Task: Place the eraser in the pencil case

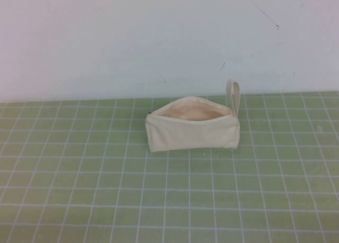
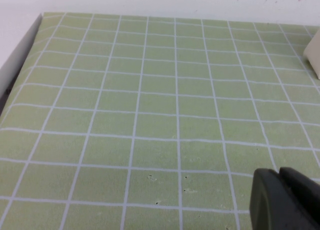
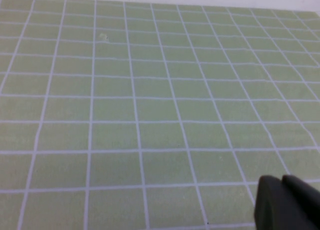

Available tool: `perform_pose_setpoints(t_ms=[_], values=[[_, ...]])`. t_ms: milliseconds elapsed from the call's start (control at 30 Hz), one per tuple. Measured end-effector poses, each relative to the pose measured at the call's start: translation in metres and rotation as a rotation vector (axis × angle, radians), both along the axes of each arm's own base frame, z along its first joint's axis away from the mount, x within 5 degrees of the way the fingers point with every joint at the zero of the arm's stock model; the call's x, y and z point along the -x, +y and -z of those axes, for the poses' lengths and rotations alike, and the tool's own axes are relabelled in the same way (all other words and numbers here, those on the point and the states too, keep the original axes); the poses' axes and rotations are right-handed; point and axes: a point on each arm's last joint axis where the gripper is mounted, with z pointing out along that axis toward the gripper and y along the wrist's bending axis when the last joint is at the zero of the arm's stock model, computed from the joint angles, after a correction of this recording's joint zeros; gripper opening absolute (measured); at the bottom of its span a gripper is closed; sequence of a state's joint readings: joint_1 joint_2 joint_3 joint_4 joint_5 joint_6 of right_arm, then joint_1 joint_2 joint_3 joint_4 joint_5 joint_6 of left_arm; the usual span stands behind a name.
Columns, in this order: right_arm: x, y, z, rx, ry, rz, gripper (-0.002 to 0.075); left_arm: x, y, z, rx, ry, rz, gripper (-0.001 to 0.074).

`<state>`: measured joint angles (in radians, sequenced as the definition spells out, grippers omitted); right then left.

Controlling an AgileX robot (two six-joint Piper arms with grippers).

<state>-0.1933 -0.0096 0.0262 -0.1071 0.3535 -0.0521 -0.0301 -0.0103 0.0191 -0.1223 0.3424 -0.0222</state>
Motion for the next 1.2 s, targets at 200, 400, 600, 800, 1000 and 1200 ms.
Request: perform_pose_setpoints(t_ms=[200,400,600,800,1000,1200], values=[[0.0002,0.0002,-0.0001,-0.03,-0.002,0.008,0.0,0.0,0.0,0.0,0.0,0.0,0.0,-0.0001],[-0.0005,0.0032,0.0001,-0.045,-0.002,-0.049,0.0,0.0,0.0,0.0,0.0,0.0,0.0,-0.0001],[-0.0006,0.0037,0.0001,-0.045,-0.002,-0.058,0.0,0.0,0.0,0.0,0.0,0.0,0.0,-0.0001],[-0.0005,0.0037,-0.0003,-0.045,-0.002,-0.058,0.0,0.0,0.0,0.0,0.0,0.0,0.0,-0.0001],[-0.0003,0.0037,0.0,-0.045,0.002,-0.058,0.0,0.0,0.0,0.0,0.0,0.0,0.0,-0.0001],[-0.0003,0.0036,0.0,-0.044,0.003,-0.058,0.0,0.0,0.0,0.0,0.0,0.0,0.0,-0.0001]])
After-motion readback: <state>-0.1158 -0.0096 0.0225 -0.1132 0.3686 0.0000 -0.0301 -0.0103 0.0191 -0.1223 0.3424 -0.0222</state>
